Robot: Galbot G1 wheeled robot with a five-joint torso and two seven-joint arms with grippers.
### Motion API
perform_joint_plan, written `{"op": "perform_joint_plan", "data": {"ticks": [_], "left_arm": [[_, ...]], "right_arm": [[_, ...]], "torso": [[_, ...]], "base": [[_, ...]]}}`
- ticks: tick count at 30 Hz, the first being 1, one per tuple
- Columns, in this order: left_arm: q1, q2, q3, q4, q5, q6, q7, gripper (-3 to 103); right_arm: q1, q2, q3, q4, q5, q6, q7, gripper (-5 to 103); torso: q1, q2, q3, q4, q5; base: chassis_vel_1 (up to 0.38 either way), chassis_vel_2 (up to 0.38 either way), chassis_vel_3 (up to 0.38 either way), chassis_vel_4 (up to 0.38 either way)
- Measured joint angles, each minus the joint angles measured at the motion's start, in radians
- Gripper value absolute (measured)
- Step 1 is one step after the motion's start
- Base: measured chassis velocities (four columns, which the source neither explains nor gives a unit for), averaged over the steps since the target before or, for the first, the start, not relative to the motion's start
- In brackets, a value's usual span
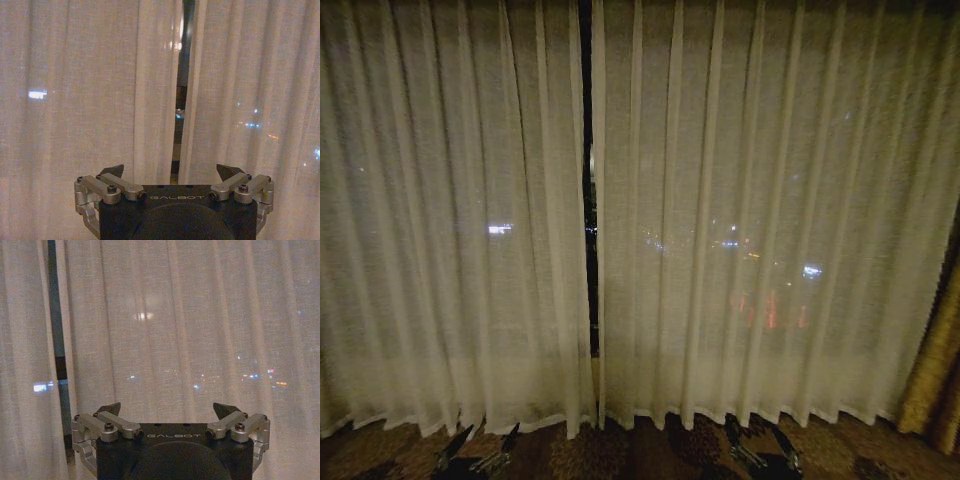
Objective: Open the curtains by pulling them apart, changing their state from closed to fully open.
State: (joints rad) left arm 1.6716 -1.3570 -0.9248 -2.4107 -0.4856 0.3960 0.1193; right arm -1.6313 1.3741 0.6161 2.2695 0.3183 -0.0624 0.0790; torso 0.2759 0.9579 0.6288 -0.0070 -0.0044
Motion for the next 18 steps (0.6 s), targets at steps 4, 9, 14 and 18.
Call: {"op": "perform_joint_plan", "data": {"ticks": [4, 9, 14, 18], "left_arm": [[0.001, -0.009, 0.007, -0.003, 0.004, 0.001, 0.003, 100], [0.001, -0.014, 0.011, -0.003, 0.007, 0.001, 0.006, 100], [0.001, -0.016, 0.008, -0.004, 0.008, -0.001, 0.007, 100], [-0.001, -0.023, 0.017, -0.004, 0.011, -0.002, 0.008, 100]], "right_arm": [[-0.001, 0.0, -0.017, 0.004, -0.045, -0.002, -0.032, 100], [0.0, 0.0, -0.035, 0.004, -0.065, 0.004, -0.046, 100], [0.004, 0.0, -0.038, 0.0, -0.071, 0.028, -0.052, 100], [-0.006, 0.0, -0.04, 0.002, -0.076, 0.041, -0.07, 100]], "torso": [[0.0, 0.0, 0.0, 0.0, 0.0], [0.0, 0.0, 0.0, 0.0, 0.0], [0.0, 0.0, 0.0, 0.0001, 0.0], [0.0, 0.0, 0.0, -0.0001, 0.0001]], "base": [[0.0, 0.0, 0.0, 0.0], [0.0, 0.0, 0.0, 0.0], [0.0, 0.0, 0.0, 0.0], [0.014, 0.013, -0.014, -0.011]]}}
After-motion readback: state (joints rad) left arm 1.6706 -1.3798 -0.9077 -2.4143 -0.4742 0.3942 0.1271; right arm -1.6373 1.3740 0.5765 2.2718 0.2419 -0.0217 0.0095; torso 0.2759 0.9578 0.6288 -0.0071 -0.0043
